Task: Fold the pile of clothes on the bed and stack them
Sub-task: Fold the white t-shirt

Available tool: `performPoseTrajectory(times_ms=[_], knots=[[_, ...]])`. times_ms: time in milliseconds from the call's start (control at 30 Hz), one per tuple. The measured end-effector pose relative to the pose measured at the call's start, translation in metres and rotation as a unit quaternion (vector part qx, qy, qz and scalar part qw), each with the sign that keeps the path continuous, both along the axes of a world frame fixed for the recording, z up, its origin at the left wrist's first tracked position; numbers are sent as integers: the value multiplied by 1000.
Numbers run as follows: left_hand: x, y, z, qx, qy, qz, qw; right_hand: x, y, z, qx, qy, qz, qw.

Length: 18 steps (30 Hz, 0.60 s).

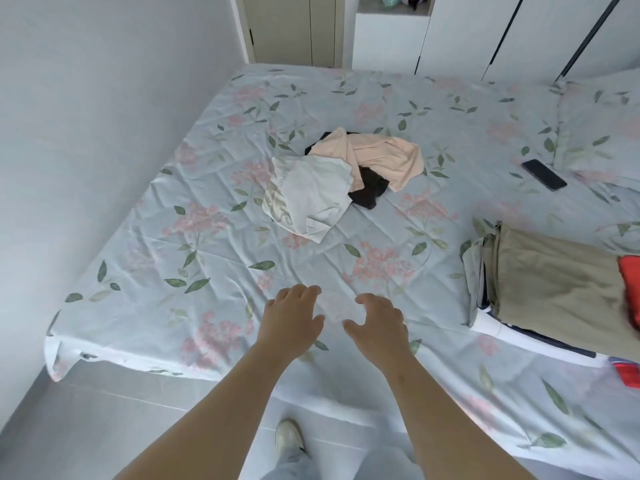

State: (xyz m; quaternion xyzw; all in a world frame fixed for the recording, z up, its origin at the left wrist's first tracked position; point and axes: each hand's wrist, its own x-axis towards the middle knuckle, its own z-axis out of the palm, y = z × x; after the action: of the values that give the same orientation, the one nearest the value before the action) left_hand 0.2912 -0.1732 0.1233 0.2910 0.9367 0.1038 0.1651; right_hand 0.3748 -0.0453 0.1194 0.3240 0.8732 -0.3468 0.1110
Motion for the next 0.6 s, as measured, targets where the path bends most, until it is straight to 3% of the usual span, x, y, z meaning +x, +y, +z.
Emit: performPoseTrajectory(times_ms=[600], knots=[[-148, 29, -73, -70, -128, -3, 989, -124, 56, -66, -46, -103, -9, 994]])
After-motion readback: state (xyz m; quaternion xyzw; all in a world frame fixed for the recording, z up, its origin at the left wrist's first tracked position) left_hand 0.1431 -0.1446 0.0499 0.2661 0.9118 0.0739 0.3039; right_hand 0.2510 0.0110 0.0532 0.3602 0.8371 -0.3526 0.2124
